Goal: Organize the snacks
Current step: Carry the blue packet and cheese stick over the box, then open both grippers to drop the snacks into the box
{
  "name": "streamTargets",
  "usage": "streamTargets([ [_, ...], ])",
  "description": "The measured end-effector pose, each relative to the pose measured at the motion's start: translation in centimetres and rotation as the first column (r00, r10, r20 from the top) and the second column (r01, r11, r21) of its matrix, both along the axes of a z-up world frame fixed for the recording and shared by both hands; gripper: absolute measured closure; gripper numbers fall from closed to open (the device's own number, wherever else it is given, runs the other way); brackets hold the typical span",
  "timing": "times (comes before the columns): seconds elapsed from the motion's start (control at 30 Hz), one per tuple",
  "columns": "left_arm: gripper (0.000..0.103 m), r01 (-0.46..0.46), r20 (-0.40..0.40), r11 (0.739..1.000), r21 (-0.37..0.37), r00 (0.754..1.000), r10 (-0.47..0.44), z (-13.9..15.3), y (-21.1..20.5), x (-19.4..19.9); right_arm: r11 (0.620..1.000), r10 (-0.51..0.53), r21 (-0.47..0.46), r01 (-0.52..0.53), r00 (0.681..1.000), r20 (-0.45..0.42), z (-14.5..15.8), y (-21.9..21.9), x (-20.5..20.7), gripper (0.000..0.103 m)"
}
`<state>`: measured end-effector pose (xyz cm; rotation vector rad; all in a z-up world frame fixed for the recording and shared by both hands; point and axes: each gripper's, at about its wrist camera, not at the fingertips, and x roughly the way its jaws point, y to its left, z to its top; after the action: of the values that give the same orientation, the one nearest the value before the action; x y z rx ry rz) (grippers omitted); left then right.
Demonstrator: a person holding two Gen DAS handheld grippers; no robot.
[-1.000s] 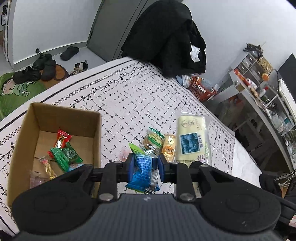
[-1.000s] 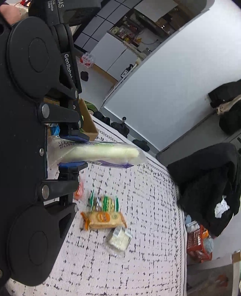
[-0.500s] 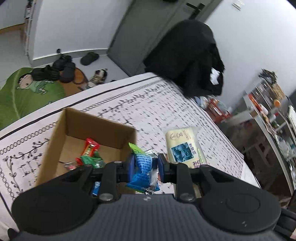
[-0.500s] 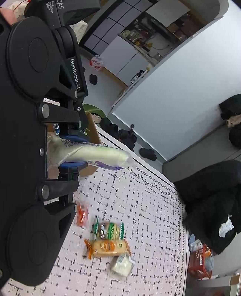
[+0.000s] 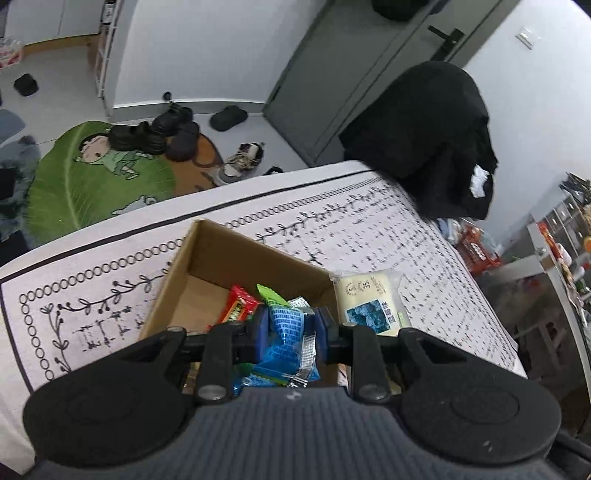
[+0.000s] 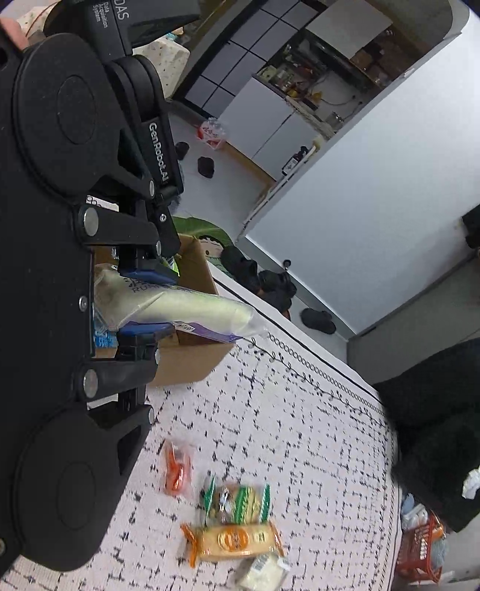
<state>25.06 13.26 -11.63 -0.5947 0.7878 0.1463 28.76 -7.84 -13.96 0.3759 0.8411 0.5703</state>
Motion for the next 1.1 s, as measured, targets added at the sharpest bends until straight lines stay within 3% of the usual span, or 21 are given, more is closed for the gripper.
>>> streamTargets([
  [0.23,0.073,-0.025,-0.03,0.999,0.038,0.999,0.026,-0.5,0.1,0.8,1.0,-0.008,0.015,0.008,1.0,-0.004,0.3,-0.8,0.6,0.064],
  [0.3,0.067,-0.018,-0.037,0.999,0.047,0.999,0.02,-0.6,-0.1,1.0,1.0,-0.025,0.018,0.025,1.0,-0.004,0.6,-1.5,0.6,0.063],
  [0.37,0.053,-0.019,-0.049,0.998,0.056,0.999,0.022,-0.7,-0.3,1.2,0.999,-0.04,0.022,0.04,0.999,-0.001,0.8,-2.4,0.7,0.062],
  [0.5,0.047,0.012,-0.048,0.996,0.094,0.999,-0.008,0.1,-1.4,1.4,0.996,-0.079,0.036,0.078,0.997,0.019,1.5,-5.1,0.3,0.057],
  [0.67,0.029,0.071,-0.031,0.992,0.104,0.997,-0.068,2.2,-3.9,0.8,0.993,-0.106,0.063,0.104,0.994,0.032,2.1,-8.1,-0.4,0.056],
  [0.87,0.025,0.149,-0.028,0.976,0.156,0.989,-0.147,4.7,-7.1,0.1,0.992,-0.106,0.07,0.102,0.992,0.063,3.0,-10.7,-1.8,0.046],
  [1.1,0.025,0.17,-0.039,0.96,0.221,0.985,-0.166,8.1,-9.8,-0.6,0.985,-0.143,0.113,0.131,0.984,0.103,4.5,-14.6,-3.0,0.042],
])
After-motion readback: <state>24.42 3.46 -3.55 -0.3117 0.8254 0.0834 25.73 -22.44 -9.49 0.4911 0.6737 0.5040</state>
